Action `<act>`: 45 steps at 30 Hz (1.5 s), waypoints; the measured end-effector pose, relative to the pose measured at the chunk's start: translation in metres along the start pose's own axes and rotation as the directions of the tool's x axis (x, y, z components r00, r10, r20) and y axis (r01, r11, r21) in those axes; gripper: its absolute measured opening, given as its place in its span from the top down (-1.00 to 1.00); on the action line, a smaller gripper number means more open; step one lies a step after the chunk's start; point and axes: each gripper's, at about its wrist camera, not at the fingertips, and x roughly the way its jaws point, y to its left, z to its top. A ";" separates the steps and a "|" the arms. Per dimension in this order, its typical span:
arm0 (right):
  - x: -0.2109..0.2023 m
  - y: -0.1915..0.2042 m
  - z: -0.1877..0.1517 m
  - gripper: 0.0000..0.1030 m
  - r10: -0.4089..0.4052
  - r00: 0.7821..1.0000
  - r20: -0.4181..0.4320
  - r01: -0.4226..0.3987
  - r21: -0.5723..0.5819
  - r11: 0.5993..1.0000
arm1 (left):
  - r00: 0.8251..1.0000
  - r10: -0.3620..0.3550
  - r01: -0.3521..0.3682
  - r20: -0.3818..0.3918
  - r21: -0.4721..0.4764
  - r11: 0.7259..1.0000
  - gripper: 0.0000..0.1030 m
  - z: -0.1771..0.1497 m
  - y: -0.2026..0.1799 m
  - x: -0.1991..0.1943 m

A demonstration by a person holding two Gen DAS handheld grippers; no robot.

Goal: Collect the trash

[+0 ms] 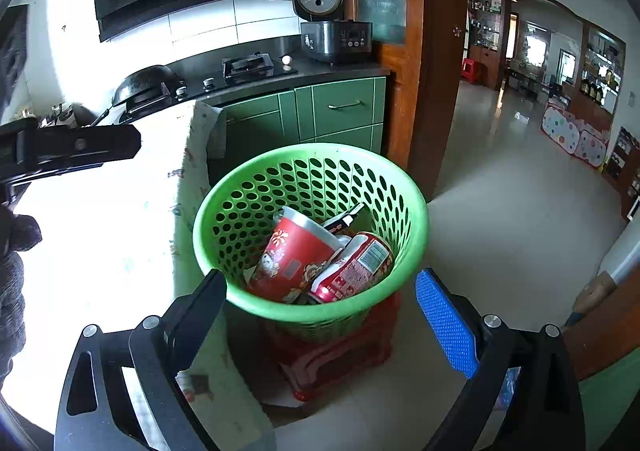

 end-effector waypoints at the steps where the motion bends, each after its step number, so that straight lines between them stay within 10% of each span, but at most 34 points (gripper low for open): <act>1: -0.004 0.002 -0.001 -0.80 -0.001 1.000 0.001 0.001 -0.002 1.000 | 1.000 0.007 -0.007 0.008 0.007 1.000 -0.80 -0.003 -0.001 -0.007; 19: -0.053 0.026 -0.028 -0.81 0.019 1.000 0.006 -0.019 0.056 0.998 | 0.979 0.166 -0.174 0.115 0.063 0.983 -0.90 -0.068 0.003 -0.095; 45: -0.092 0.099 -0.047 -0.82 0.163 0.985 0.060 -0.157 -0.091 0.983 | 0.919 0.349 -0.336 0.180 -0.099 0.936 -0.90 -0.125 0.039 -0.171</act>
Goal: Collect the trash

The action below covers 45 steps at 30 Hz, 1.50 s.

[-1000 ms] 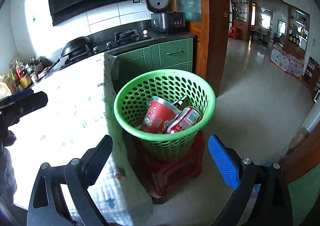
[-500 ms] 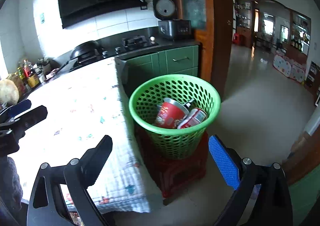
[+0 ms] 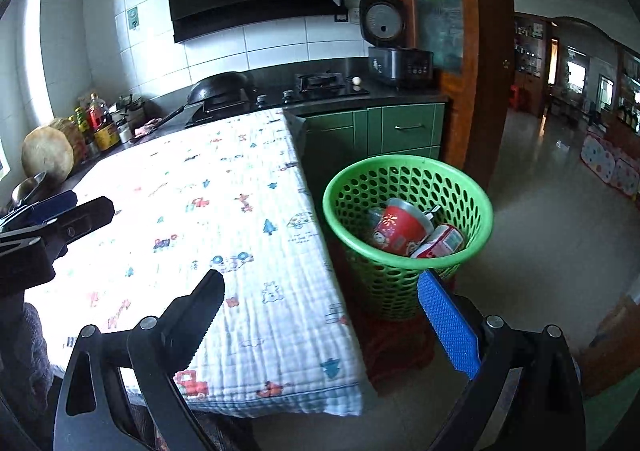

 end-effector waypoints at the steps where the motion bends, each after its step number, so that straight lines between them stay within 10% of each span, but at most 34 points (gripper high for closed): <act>1: 0.001 0.002 0.000 -0.82 0.005 1.000 -0.004 -0.005 -0.004 1.000 | 1.000 0.006 -0.006 0.000 -0.007 1.000 -0.90 -0.002 0.003 -0.001; 45: 0.000 0.028 -0.004 -0.84 0.048 0.999 -0.011 -0.049 -0.053 0.997 | 0.998 0.067 -0.068 -0.018 -0.071 0.995 -0.90 -0.022 0.027 -0.018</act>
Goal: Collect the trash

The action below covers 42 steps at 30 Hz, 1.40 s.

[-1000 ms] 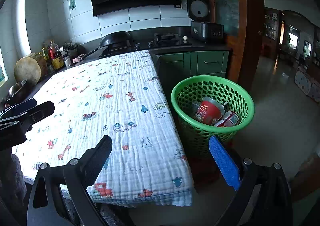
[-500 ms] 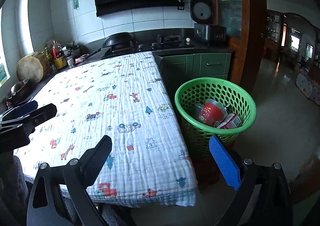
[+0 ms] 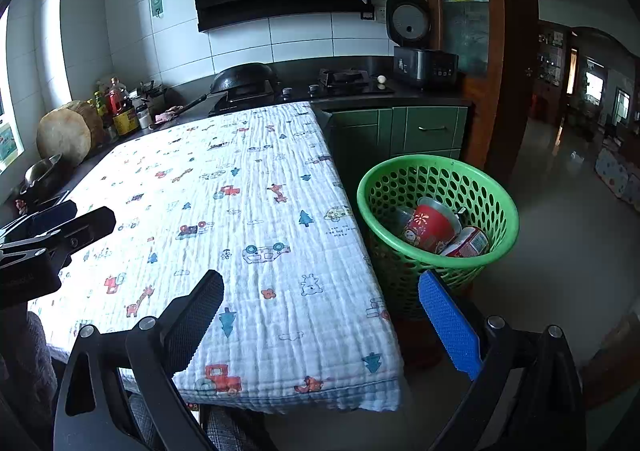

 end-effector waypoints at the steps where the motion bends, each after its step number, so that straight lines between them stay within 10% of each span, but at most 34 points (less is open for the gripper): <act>1: 0.000 0.000 0.000 -0.84 0.000 1.000 0.000 0.000 0.001 1.000 | 1.000 0.001 -0.001 0.000 -0.003 1.000 -0.90 0.000 0.001 0.000; 42: 0.010 0.014 -0.003 -0.84 0.037 0.999 -0.012 -0.037 -0.023 0.999 | 0.998 0.065 -0.066 -0.020 -0.044 0.997 -0.90 -0.011 0.021 -0.002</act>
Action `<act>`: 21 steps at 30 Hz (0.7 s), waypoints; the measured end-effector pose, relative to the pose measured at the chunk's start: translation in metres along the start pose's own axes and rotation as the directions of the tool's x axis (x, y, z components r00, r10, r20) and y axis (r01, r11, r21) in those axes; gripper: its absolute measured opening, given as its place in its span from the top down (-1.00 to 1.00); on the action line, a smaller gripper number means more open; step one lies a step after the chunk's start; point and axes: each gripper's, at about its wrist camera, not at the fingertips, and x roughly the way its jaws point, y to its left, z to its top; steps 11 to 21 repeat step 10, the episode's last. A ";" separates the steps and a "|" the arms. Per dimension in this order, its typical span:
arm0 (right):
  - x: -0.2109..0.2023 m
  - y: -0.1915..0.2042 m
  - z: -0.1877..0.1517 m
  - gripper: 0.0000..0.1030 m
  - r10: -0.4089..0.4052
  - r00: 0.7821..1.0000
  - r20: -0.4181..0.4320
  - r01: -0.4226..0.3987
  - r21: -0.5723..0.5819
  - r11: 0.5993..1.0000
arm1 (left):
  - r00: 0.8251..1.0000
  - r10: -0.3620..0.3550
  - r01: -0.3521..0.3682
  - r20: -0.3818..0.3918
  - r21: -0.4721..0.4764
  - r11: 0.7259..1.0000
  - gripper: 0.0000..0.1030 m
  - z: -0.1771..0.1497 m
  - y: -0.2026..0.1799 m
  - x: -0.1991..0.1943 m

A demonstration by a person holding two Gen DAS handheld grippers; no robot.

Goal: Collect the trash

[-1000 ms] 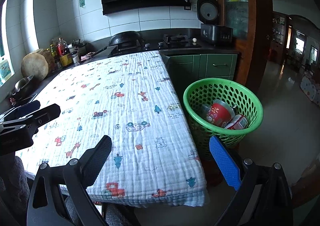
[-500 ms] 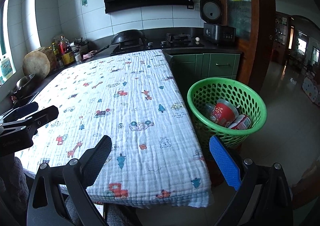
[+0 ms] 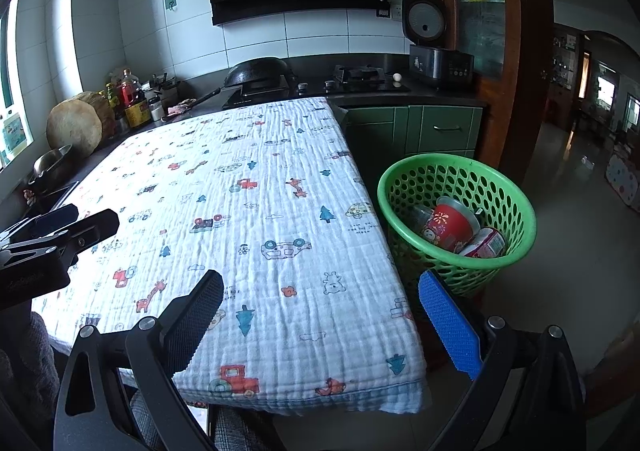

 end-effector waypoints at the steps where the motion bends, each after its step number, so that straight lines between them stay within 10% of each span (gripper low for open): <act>1: 0.000 0.000 0.000 -0.84 -0.001 1.000 -0.001 0.001 0.000 1.000 | 1.000 -0.001 0.001 0.000 -0.001 1.000 -0.90 0.000 0.001 0.000; 21: 0.001 0.001 0.000 -0.84 0.004 1.000 -0.002 -0.004 -0.003 1.000 | 1.000 0.009 -0.009 -0.003 -0.019 1.000 -0.90 0.001 0.004 -0.002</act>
